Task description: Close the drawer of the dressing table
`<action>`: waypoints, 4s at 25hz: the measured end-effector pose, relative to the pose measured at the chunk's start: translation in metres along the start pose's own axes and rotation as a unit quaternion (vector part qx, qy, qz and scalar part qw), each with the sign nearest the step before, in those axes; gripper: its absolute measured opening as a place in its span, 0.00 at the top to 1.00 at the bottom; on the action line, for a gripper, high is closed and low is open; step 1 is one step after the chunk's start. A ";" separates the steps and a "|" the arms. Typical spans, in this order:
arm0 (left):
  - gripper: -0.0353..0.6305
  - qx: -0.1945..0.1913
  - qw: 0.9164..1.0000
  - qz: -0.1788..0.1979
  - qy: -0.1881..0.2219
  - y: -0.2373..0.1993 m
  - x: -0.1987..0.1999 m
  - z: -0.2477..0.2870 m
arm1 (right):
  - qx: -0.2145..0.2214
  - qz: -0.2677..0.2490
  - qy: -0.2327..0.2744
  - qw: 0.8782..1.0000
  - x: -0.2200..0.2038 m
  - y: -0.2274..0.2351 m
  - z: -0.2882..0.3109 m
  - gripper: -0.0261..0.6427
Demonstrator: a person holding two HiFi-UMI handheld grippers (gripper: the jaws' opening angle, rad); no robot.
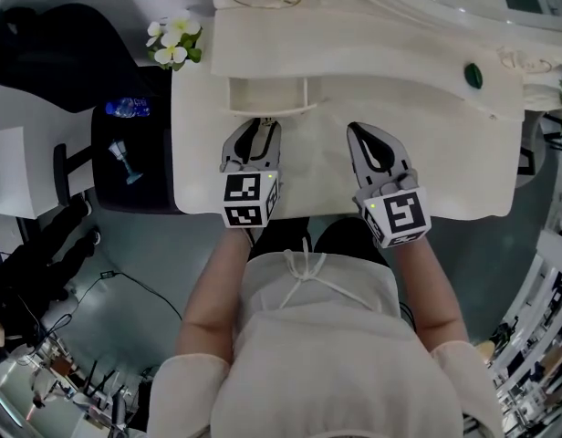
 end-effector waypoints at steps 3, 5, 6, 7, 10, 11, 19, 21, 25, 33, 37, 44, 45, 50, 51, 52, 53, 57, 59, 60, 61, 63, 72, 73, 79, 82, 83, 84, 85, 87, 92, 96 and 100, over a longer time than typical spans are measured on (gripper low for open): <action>0.76 -0.005 1.000 -0.003 -0.010 0.001 -0.002 0.000 | -0.001 -0.001 -0.002 1.000 -0.001 -0.001 -0.001 0.95; 0.79 -0.008 1.000 0.001 -0.013 0.002 -0.002 0.001 | -0.003 -0.001 -0.004 1.000 -0.001 -0.002 -0.001 0.95; 0.79 -0.009 1.000 0.004 -0.015 0.003 -0.002 0.002 | -0.004 -0.001 -0.004 1.000 0.000 -0.002 -0.001 0.95; 0.79 -0.009 1.000 0.007 -0.016 0.003 -0.002 0.002 | -0.006 -0.001 -0.005 1.000 0.000 -0.003 -0.001 0.95; 0.80 -0.016 1.000 0.013 -0.019 0.002 -0.002 0.004 | -0.014 0.000 -0.007 1.000 0.003 -0.003 -0.002 0.95; 0.80 -0.020 0.999 0.014 -0.021 0.002 -0.001 0.004 | -0.016 0.001 -0.007 1.000 0.004 -0.003 -0.003 0.95; 0.79 -0.030 0.999 0.024 -0.028 -0.004 0.011 0.018 | -0.024 0.004 -0.002 1.000 0.011 0.000 -0.004 0.95; 0.79 -0.027 0.999 0.024 -0.029 -0.007 0.014 0.022 | -0.025 0.009 -0.001 1.000 0.012 0.003 -0.004 0.95; 0.79 -0.016 0.999 0.023 -0.036 -0.008 0.020 0.029 | -0.024 0.020 0.000 1.000 0.016 0.015 -0.003 0.95; 0.79 -0.003 0.999 0.007 -0.041 -0.012 0.028 0.039 | -0.010 0.019 0.002 1.000 0.023 0.031 0.011 0.95; 0.79 0.003 0.999 0.004 -0.054 -0.014 0.033 0.046 | 0.001 0.016 0.002 1.000 0.027 0.038 0.018 0.95; 0.79 0.012 0.998 0.006 -0.065 -0.018 0.042 0.053 | 0.009 0.010 -0.002 1.000 0.029 0.046 0.028 0.95; 0.79 0.016 0.998 0.006 -0.064 -0.019 0.044 0.055 | 0.010 0.011 -0.003 1.000 0.029 0.046 0.029 0.95; 0.79 0.021 0.998 -0.006 -0.058 -0.022 0.050 0.064 | 0.014 0.012 -0.005 1.000 0.028 0.047 0.033 0.95; 0.79 0.021 0.998 -0.010 -0.055 -0.022 0.051 0.065 | 0.014 0.013 -0.005 1.000 0.029 0.048 0.033 0.95; 0.79 0.021 0.998 -0.014 -0.053 -0.023 0.052 0.065 | 0.013 0.014 -0.004 1.000 0.029 0.049 0.033 0.95; 0.79 0.020 0.998 -0.017 -0.051 -0.023 0.051 0.065 | 0.012 0.015 -0.004 1.000 0.028 0.050 0.033 0.95; 0.79 0.019 0.999 -0.022 -0.047 -0.022 0.049 0.064 | 0.011 0.020 -0.004 1.000 0.028 0.050 0.032 0.95; 0.79 0.017 0.999 -0.024 -0.043 -0.022 0.049 0.064 | 0.012 0.019 -0.003 1.000 0.029 0.049 0.031 0.95; 0.79 0.016 0.999 -0.026 -0.041 -0.022 0.049 0.064 | 0.012 0.019 -0.002 1.000 0.030 0.048 0.030 0.95; 0.79 0.013 0.999 -0.029 -0.039 -0.022 0.049 0.064 | 0.012 0.018 -0.001 1.000 0.030 0.047 0.030 0.95; 0.79 0.010 0.999 -0.042 -0.031 -0.022 0.051 0.061 | 0.012 0.017 -0.001 1.000 0.032 0.044 0.028 0.95; 0.57 0.001 0.999 -0.029 0.022 -0.011 0.067 0.012 | 0.010 0.016 0.018 1.000 0.043 0.022 0.013 0.95; 0.57 -0.004 0.999 -0.027 0.029 -0.010 0.070 0.004 | 0.008 0.016 0.021 1.000 0.044 0.020 0.010 0.95; 0.57 -0.024 0.997 0.014 0.076 0.005 0.093 -0.045 | -0.003 0.016 0.041 0.999 0.055 0.005 -0.013 0.95; 0.58 -0.038 0.993 0.031 0.110 0.014 0.110 -0.067 | -0.009 0.013 0.051 0.999 0.061 0.001 -0.024 0.95; 0.58 -0.045 0.991 0.037 0.120 0.017 0.115 -0.074 | -0.011 0.012 0.054 0.998 0.063 0.000 -0.028 0.95; 0.59 -0.050 0.990 0.042 0.128 0.019 0.119 -0.080 | -0.013 0.011 0.058 0.998 0.066 -0.001 -0.031 0.95; 0.61 -0.053 0.988 0.047 0.134 0.022 0.123 -0.087 | -0.016 0.010 0.061 0.998 0.068 -0.002 -0.035 0.95; 0.64 -0.057 0.986 0.056 0.146 0.025 0.131 -0.098 | -0.024 0.008 0.070 0.997 0.073 -0.004 -0.043 0.95; 0.79 -0.062 0.978 0.080 0.182 0.033 0.146 -0.124 | -0.037 0.008 0.100 0.994 0.088 -0.002 -0.059 0.95; 0.86 -0.052 0.968 0.118 0.215 0.036 0.158 -0.145 | -0.025 0.007 0.109 0.994 0.094 -0.006 -0.066 0.95; 0.90 -0.061 0.962 0.125 0.234 0.039 0.165 -0.159 | -0.025 -0.003 0.119 0.993 0.099 -0.007 -0.072 0.95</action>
Point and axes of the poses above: the fingertips, and each gripper's own axes: z forward along the fingers, y to its right, x out of its top, the point moved 8 cm from there along -z, backward along the fingers, and after that the axes turned 1 degree about -z, right-handed, at the moved point
